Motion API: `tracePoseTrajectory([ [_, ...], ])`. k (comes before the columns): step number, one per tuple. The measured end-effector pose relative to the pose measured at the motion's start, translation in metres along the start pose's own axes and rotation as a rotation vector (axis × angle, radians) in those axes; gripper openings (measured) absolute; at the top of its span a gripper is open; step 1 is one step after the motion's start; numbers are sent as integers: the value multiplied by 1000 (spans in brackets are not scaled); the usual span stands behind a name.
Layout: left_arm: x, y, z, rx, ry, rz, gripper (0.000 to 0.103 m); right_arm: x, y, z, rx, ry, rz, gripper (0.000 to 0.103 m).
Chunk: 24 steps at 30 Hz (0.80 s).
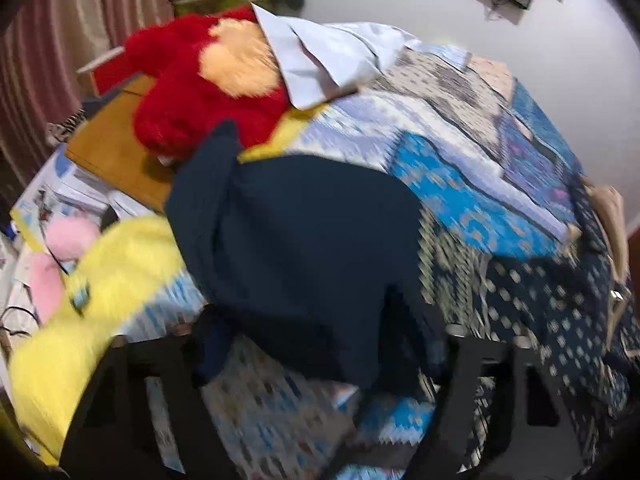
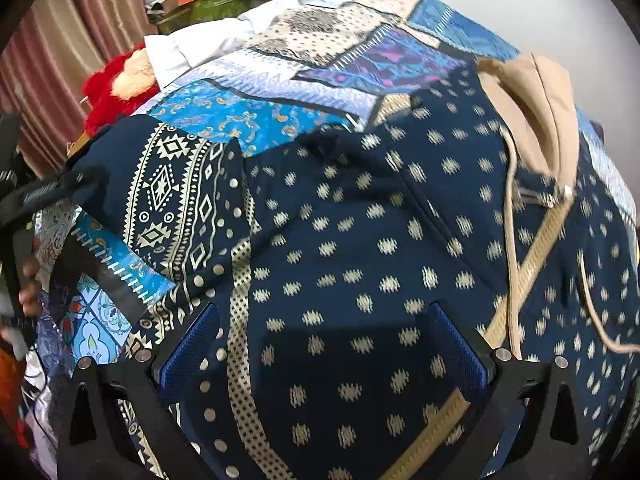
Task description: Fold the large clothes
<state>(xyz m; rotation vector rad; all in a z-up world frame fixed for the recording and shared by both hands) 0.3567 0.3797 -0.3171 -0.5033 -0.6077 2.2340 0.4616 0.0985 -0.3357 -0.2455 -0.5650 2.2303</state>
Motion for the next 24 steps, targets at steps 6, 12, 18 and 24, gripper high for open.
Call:
tracePoseTrajectory([
  [6, -9, -21, 8, -44, -37, -54, 7, 4, -2, 1, -6, -5, 14, 103],
  [12, -57, -42, 51, -114, 92, -112, 5, -6, -5, 24, -47, -8, -26, 103],
  [18, -158, -38, 100, -145, 282, -254, 5, -30, -2, 63, -112, 24, -49, 103],
  [24, -259, 8, 110, -58, 458, -385, 5, -76, 18, 95, -145, 90, -102, 103],
])
Point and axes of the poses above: each gripper's, at about its wrist camera, not at the fingertips, and z roughly against the way its jaws point, x to its left, y to its underside, the point moved 8 cm from there along -z, roughly the way its jaws point, and after that the axes turned 1 degree about y, right-handed, at the moved point
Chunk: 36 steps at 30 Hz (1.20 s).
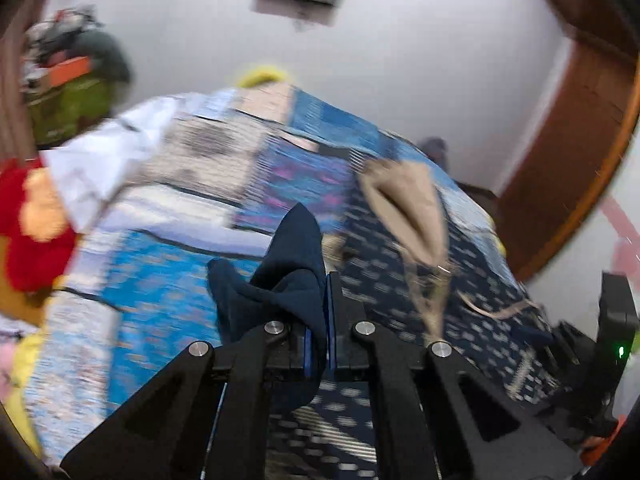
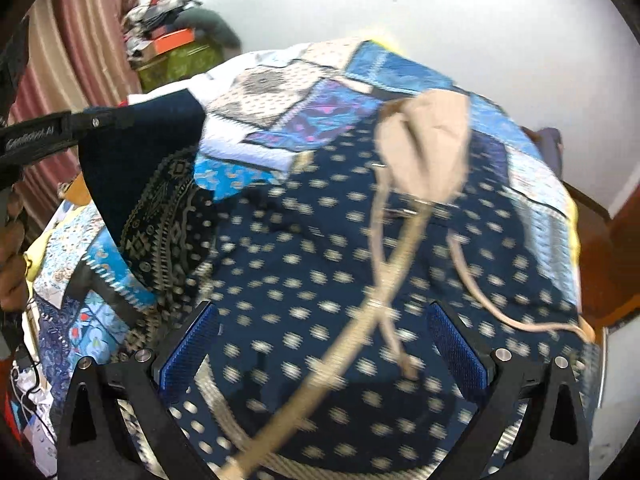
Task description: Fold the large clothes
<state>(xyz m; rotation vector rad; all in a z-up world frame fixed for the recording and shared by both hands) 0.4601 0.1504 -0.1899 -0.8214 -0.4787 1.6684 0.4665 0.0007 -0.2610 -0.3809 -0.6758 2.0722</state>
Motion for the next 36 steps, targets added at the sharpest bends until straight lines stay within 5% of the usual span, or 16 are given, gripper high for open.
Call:
tracePoseTrajectory([
  [6, -74, 70, -60, 209, 96, -101, 5, -58, 31, 12, 39, 50, -94, 103],
  [11, -93, 137, -92, 377, 92, -150, 5, -94, 59, 20, 82, 58, -170, 103],
  [14, -94, 143, -83, 341, 66, -199, 18, -102, 70, 24, 99, 48, -192, 103],
  [16, -94, 144, -74, 369, 86, -198, 54, -101, 72, 26, 105, 38, -192, 103],
  [17, -94, 144, -68, 376, 95, -192, 63, -98, 72, 27, 104, 37, -186, 103],
  [20, -83, 134, -43, 339, 110, -160, 69, -87, 65, 30, 90, 33, -162, 103],
  [24, -32, 116, -5, 274, 40, -79, 72, -61, 44, 28, 64, -5, -128, 103],
  [30, 72, 104, 27, 209, -178, -32, 75, 7, 7, 1, 66, -67, 0, 103],
  [36, 130, 132, 18, 265, -201, 37, 75, 68, -22, -55, 91, -88, 123, 103],
])
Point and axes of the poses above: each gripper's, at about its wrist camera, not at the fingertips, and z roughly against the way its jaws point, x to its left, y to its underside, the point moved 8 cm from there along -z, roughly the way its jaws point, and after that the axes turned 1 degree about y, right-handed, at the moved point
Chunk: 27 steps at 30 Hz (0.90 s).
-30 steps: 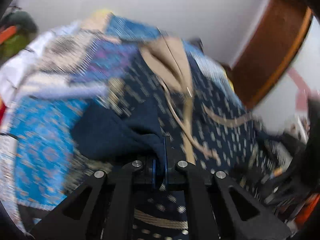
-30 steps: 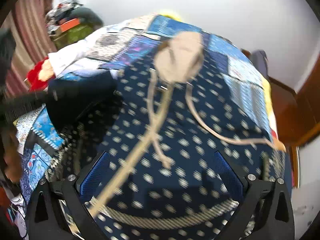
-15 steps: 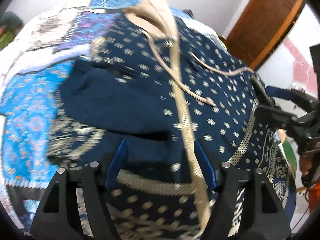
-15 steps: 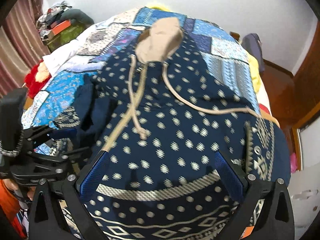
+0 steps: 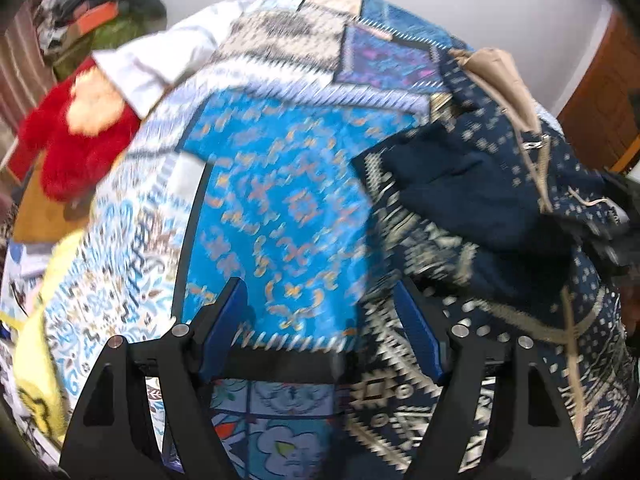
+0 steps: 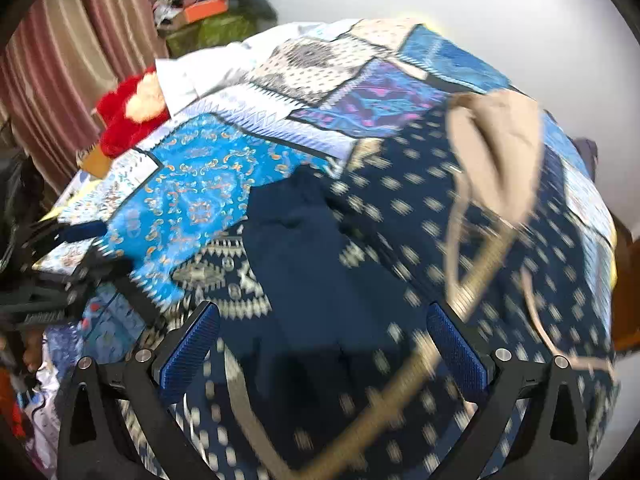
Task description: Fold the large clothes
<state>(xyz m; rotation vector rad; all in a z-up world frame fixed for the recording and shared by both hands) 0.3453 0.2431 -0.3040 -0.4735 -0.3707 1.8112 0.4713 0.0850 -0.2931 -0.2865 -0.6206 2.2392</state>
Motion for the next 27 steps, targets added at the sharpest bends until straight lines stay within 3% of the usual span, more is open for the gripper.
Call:
tracePoseTrajectory([
  [2, 4, 9, -8, 21, 14, 10, 75, 8, -14, -27, 28, 11, 17, 101],
  [5, -3, 22, -25, 53, 43, -7, 75, 12, -29, -66, 86, 37, 27, 88],
  [8, -16, 29, -40, 71, 62, -46, 75, 12, -37, -95, 137, 25, -7, 63],
  [10, -26, 30, -52, 76, 62, -73, 75, 14, -40, -102, 131, -20, -38, 38],
  [12, -34, 28, -60, 75, 65, -84, 75, 17, -40, -102, 116, -40, -47, 22],
  [15, -35, 24, -74, 83, 40, -65, 75, 17, -41, -87, 56, -47, -51, 9],
  [23, -36, 24, -78, 87, 2, -29, 75, -25, -50, 15, -138, 44, -68, 7],
  [27, -35, 25, -76, 97, -32, 7, 75, -64, -34, 69, -204, 115, -132, 7],
])
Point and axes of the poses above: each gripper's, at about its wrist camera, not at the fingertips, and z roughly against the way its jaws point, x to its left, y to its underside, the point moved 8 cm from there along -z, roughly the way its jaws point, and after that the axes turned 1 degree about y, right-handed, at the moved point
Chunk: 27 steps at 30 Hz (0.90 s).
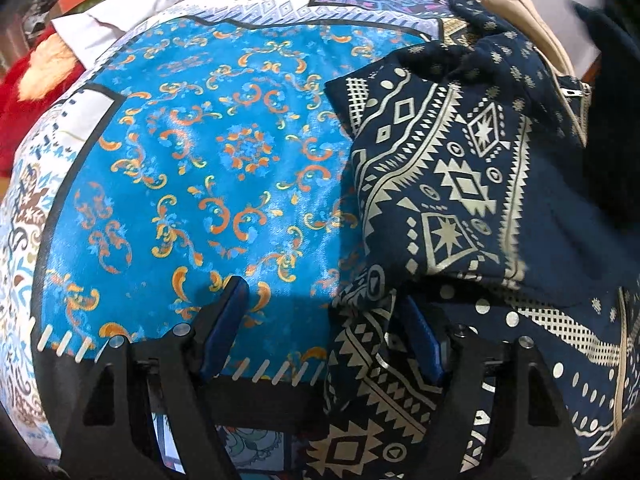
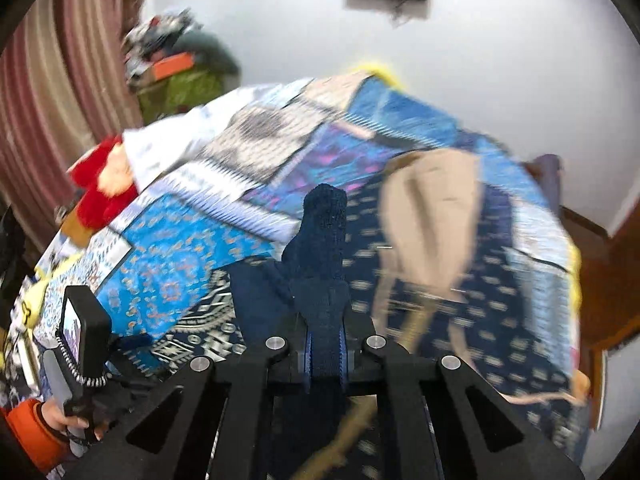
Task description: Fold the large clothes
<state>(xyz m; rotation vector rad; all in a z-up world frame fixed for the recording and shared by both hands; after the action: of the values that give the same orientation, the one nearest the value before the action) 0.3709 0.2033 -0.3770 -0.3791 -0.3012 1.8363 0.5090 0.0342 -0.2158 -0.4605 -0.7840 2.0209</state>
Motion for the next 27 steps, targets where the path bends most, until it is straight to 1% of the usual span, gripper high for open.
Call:
tracePoseTrajectory([
  [2, 2, -1, 3, -2, -15, 16, 75, -21, 7, 18, -14, 27, -37, 7],
  [4, 5, -3, 12, -24, -30, 29, 75, -44, 18, 33, -19, 68, -60, 7],
  [7, 13, -5, 14, -20, -62, 25, 75, -76, 45, 43, 9, 113, -96, 7],
  [10, 11, -1, 4, 14, -91, 19, 76, -101, 77, 37, 61, 181, -99, 7],
  [12, 11, -1, 0, 11, -118, 4, 79, -114, 100, 29, 107, 194, -120, 7],
  [14, 12, 1, -1, 9, -128, 8, 81, -122, 120, 20, 140, 232, -119, 7],
  [17, 15, 0, -6, 10, -137, -1, 84, -131, 147, 8, 207, 320, -49, 8],
  [19, 16, -1, -8, 9, -149, -19, 86, -136, 163, -1, 278, 379, -6, 8],
  [20, 17, -3, -13, 9, -154, -26, 87, -137, 168, -3, 295, 386, -2, 8],
  [21, 17, -3, -15, 8, -161, -32, 87, -140, 172, -3, 295, 382, -15, 8],
  [27, 18, -5, -20, 8, -182, -33, 91, -168, 173, 12, 271, 363, -154, 9],
])
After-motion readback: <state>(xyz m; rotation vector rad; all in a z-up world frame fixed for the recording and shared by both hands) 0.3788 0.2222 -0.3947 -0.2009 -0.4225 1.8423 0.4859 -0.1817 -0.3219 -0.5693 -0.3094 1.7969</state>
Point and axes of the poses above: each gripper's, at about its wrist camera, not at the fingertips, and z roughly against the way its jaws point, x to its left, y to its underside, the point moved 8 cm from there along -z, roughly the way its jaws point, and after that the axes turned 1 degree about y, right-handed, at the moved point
